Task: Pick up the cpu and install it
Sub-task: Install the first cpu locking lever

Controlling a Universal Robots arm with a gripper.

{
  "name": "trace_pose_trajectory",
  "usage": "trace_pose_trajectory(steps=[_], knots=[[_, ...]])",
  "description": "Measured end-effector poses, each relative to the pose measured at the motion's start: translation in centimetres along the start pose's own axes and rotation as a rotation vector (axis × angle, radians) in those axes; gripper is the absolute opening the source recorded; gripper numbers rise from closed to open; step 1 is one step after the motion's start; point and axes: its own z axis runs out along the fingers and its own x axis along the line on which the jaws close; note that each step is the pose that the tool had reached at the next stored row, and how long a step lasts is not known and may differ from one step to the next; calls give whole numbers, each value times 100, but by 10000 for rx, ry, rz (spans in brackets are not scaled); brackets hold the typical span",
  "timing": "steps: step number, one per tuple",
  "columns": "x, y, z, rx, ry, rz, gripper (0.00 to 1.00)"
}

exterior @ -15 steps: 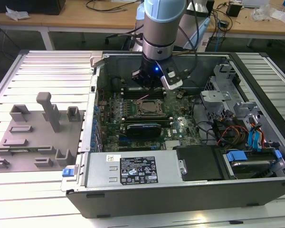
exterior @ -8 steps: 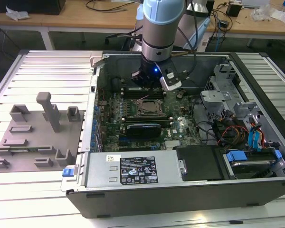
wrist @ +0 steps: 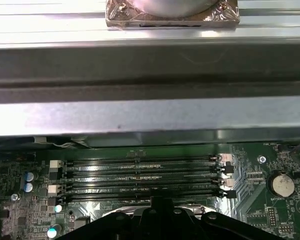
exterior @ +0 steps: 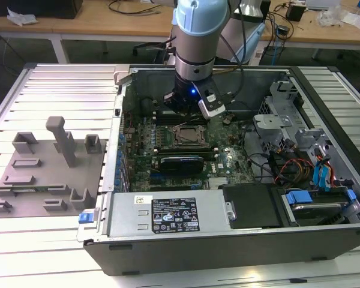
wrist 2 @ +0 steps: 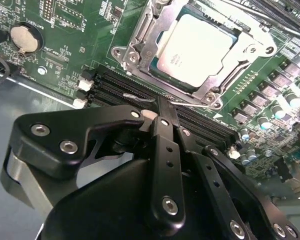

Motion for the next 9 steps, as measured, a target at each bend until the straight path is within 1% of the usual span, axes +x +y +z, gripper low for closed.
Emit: trace_pose_trajectory(steps=[1,2,4,7,9], knots=[[6,-1,10,-2,-64,-13,11],[11,0,17,-3,-109,-23,11],[24,4,30,-5,-172,-34,11],[44,12,48,-9,-235,-48,11],[50,16,55,-8,-254,-51,11]])
